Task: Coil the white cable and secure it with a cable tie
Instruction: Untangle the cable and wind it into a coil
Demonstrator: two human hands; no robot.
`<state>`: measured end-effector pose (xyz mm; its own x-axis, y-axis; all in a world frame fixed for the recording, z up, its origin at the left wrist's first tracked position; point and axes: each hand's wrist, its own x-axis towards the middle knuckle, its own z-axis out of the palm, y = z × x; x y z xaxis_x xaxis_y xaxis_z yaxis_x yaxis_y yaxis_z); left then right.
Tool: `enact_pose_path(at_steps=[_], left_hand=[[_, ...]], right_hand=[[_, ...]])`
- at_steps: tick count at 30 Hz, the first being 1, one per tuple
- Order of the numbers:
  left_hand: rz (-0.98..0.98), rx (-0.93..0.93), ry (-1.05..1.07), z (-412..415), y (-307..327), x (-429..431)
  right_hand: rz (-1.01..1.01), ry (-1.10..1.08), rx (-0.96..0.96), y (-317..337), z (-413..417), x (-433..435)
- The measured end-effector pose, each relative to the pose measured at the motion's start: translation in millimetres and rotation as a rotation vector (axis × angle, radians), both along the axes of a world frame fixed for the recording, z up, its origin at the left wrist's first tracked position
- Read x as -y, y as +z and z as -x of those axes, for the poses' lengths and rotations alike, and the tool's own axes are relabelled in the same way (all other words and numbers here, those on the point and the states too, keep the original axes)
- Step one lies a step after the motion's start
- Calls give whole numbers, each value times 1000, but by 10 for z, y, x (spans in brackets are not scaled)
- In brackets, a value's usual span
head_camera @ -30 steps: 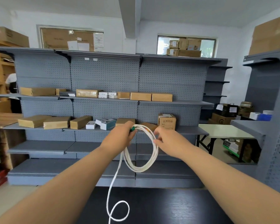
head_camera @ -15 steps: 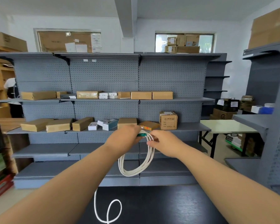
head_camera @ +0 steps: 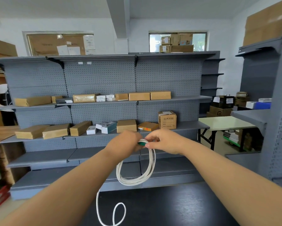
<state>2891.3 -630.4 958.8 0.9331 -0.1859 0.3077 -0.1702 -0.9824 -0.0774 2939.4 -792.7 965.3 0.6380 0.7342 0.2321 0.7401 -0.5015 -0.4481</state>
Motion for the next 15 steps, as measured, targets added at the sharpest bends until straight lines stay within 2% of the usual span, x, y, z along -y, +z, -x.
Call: enact_pose_path(at_steps=[4,8,11,15], left_hand=[[134,29,-58,14,-52,-59],[393,-55,-36,47,-151,-132],[549,-126,22,72,-297,-199],[796,-102,49,76,-412,-278]], right_hand=[[-6,-36,64,1,0,-30],[-24,-78,99,3,1,-10],[-176,-146,29,20,-27,61],[-355,-232,-49,-2,-100,143]])
